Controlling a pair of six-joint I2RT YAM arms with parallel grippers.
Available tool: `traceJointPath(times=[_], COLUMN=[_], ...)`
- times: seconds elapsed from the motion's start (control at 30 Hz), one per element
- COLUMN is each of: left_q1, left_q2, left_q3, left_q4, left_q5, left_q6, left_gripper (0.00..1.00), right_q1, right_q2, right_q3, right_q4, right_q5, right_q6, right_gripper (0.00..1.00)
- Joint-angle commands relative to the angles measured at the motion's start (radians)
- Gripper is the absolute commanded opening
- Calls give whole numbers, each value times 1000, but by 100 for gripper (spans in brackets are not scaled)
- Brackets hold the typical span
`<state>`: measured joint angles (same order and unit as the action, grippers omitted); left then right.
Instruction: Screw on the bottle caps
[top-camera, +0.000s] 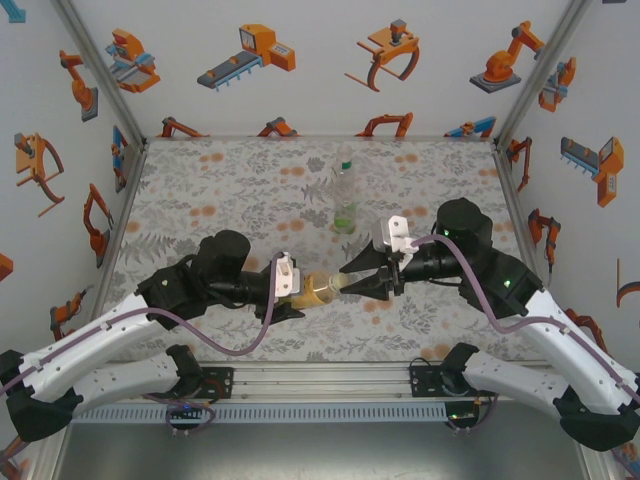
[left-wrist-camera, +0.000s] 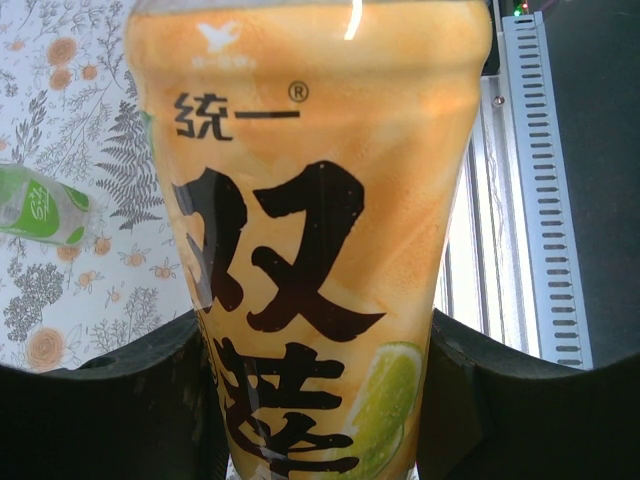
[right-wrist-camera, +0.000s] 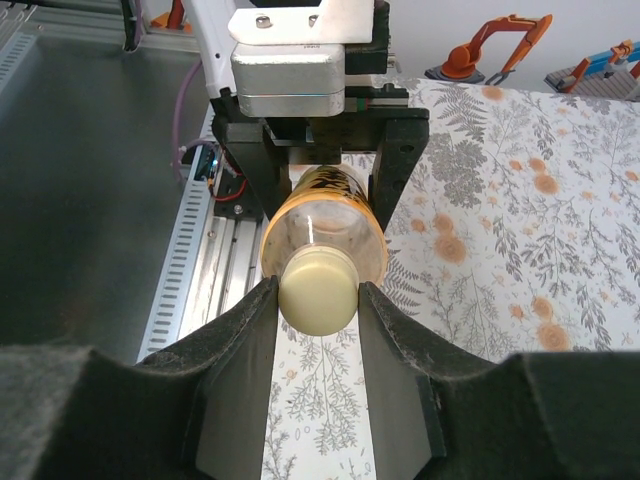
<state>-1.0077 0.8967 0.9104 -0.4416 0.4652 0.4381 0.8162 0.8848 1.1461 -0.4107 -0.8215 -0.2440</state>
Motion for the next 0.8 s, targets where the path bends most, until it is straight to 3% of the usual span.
traceJointPath(times=[0.0, 0.37, 0.6, 0.77], left_q1=[-5, -5, -4, -5], left_q2=[-11, -4, 3, 5], left_q3=[-3, -3, -3, -11], left_q4=[1, 7, 14, 47], left_q5=[16, 16, 13, -22], left_q6=[-14, -15, -13, -14], left_gripper=[0, 0, 0, 0], right_q1=[6, 8, 8, 8], right_q2=[-2, 1, -5, -29], right_q3=[-11, -27, -32, -75], right_q4=[44, 71, 55, 96], right_q5=[-11, -14, 12, 127], right_q6=[15, 41, 59, 282], right_gripper=[38, 40, 25, 15])
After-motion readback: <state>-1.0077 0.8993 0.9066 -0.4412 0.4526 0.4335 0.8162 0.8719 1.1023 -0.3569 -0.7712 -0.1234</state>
